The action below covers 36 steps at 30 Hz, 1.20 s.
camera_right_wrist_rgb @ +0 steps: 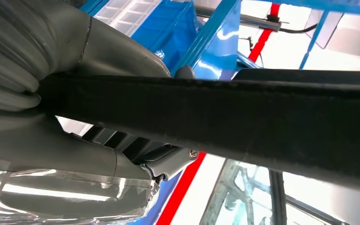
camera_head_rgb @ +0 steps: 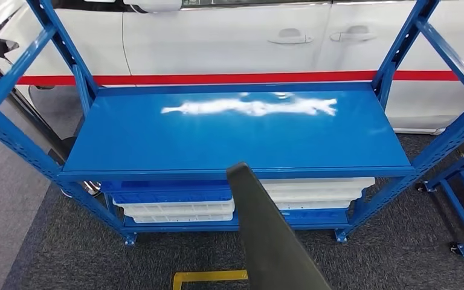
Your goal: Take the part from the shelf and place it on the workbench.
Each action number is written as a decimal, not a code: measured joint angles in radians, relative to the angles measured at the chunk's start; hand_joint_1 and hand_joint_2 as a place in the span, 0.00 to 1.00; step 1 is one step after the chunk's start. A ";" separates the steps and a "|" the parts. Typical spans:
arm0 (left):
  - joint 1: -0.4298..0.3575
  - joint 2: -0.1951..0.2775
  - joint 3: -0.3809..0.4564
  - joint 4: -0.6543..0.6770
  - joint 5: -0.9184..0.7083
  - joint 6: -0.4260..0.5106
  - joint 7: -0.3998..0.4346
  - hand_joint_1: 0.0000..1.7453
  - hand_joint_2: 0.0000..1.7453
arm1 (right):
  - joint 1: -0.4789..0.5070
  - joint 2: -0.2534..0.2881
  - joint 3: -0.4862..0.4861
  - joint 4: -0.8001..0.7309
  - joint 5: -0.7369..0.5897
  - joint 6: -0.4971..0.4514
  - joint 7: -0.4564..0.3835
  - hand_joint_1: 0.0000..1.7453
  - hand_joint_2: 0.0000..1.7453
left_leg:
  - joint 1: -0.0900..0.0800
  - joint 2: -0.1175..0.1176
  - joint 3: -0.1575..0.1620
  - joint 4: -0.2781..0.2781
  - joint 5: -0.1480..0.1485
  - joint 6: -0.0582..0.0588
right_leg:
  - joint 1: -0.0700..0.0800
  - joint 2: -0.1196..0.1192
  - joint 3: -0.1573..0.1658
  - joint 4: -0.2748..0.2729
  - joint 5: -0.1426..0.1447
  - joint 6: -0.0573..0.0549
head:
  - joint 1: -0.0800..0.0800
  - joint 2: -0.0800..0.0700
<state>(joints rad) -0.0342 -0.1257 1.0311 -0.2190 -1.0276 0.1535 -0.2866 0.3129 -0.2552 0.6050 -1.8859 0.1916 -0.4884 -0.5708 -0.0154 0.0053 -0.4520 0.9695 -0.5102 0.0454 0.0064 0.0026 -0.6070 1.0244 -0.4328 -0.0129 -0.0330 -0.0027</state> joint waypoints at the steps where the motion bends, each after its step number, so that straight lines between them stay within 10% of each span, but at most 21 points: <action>1: 0.000 -0.001 0.002 0.000 -0.002 0.001 0.002 0.00 1.00 | 0.002 0.000 0.000 0.000 -0.001 0.000 -0.001 1.00 1.00 | 0.004 0.003 -0.006 -0.007 0.012 0.003 | -0.001 0.000 -0.009 0.023 -0.029 0.006 | 0.000 0.000; 5: 0.000 -0.002 0.009 0.000 -0.011 0.001 0.008 0.00 1.00 | 0.007 0.001 0.000 0.000 -0.004 -0.002 -0.001 1.00 1.00 | 0.009 0.014 -0.054 -0.007 0.049 0.006 | -0.023 0.000 -0.066 0.237 -0.184 0.032 | 0.000 0.000; 7: -0.001 -0.002 0.011 0.000 -0.016 -0.001 0.008 0.00 1.00 | 0.009 0.002 0.000 0.000 -0.005 -0.004 -0.001 1.00 1.00 | 0.015 0.019 -0.081 0.003 0.064 -0.004 | -0.036 -0.002 -0.040 0.252 -0.149 0.047 | 0.000 0.000; 10: -0.002 -0.003 0.012 0.000 -0.022 -0.003 0.006 0.00 1.00 | 0.012 0.002 0.000 0.000 -0.007 -0.010 -0.002 1.00 1.00 | 0.024 0.021 -0.124 0.037 0.076 -0.024 | -0.048 -0.002 0.092 0.076 -0.092 0.063 | 0.000 0.000; 12: -0.005 -0.003 0.012 0.000 -0.025 -0.003 0.002 0.00 1.00 | 0.014 0.002 0.000 0.000 -0.008 -0.015 -0.002 1.00 1.00 | 0.024 0.021 -0.144 0.055 0.084 -0.040 | -0.045 0.001 0.134 -0.004 -0.110 0.055 | 0.000 0.000; 15: -0.004 -0.004 0.012 0.000 -0.028 -0.005 -0.002 0.00 1.00 | 0.019 -0.001 0.000 0.000 -0.010 -0.018 -0.003 1.00 1.00 | 0.029 0.018 -0.164 0.067 0.086 -0.063 | -0.040 0.001 0.113 -0.011 -0.101 0.021 | 0.000 0.000; 19: -0.001 -0.006 0.012 0.000 -0.029 -0.006 -0.007 0.00 1.00 | 0.022 -0.005 0.000 0.000 -0.011 -0.018 -0.003 1.00 1.00 | 0.033 0.005 -0.218 0.241 -0.078 -0.073 | -0.032 -0.002 0.070 -0.011 -0.062 -0.007 | 0.000 0.000; 22: -0.002 -0.006 0.012 0.000 -0.030 -0.007 -0.010 0.00 1.00 | 0.023 -0.005 0.000 0.000 -0.022 -0.015 -0.003 1.00 1.00 | 0.031 0.003 -0.200 0.326 -0.083 -0.067 | -0.022 -0.003 0.027 -0.002 -0.034 -0.011 | 0.000 0.000; 24: -0.003 -0.006 0.012 0.000 -0.031 -0.007 -0.010 0.00 1.00 | 0.023 -0.005 0.000 0.001 -0.038 -0.007 -0.003 1.00 1.00 | 0.026 0.002 -0.115 0.236 -0.030 -0.055 | -0.019 -0.002 0.003 0.005 -0.018 -0.009 | 0.000 0.000; 27: -0.010 -0.005 0.012 -0.002 -0.033 -0.007 -0.008 0.00 1.00 | 0.022 -0.005 0.000 0.001 -0.059 0.003 -0.004 1.00 1.00 | 0.012 -0.001 0.012 0.049 -0.035 -0.035 | -0.017 -0.003 -0.014 0.009 0.005 0.003 | 0.000 0.000; 30: -0.010 -0.006 0.013 -0.002 -0.037 -0.006 -0.007 0.00 1.00 | 0.023 -0.005 0.000 0.003 -0.070 0.004 -0.007 1.00 1.00 | 0.010 0.002 0.011 0.009 -0.021 -0.022 | -0.020 -0.004 -0.021 0.004 0.024 0.023 | 0.000 0.000; 36: -0.008 -0.008 0.013 -0.002 -0.040 -0.006 -0.006 0.00 1.00 | 0.025 -0.002 0.000 0.014 -0.076 0.004 -0.009 1.00 1.00 | 0.012 0.015 -0.068 0.006 0.050 0.000 | -0.027 -0.002 -0.073 0.251 -0.176 0.039 | 0.000 0.000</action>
<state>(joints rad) -0.0424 -0.1339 1.0445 -0.2213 -1.0674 0.1476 -0.2922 0.3382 -0.2576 0.6050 -1.8724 0.1156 -0.4845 -0.5798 -0.0033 0.0207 -0.5195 0.9751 -0.4604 0.0450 -0.0205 0.0004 -0.6800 1.2750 -0.6086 0.0256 -0.0328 -0.0027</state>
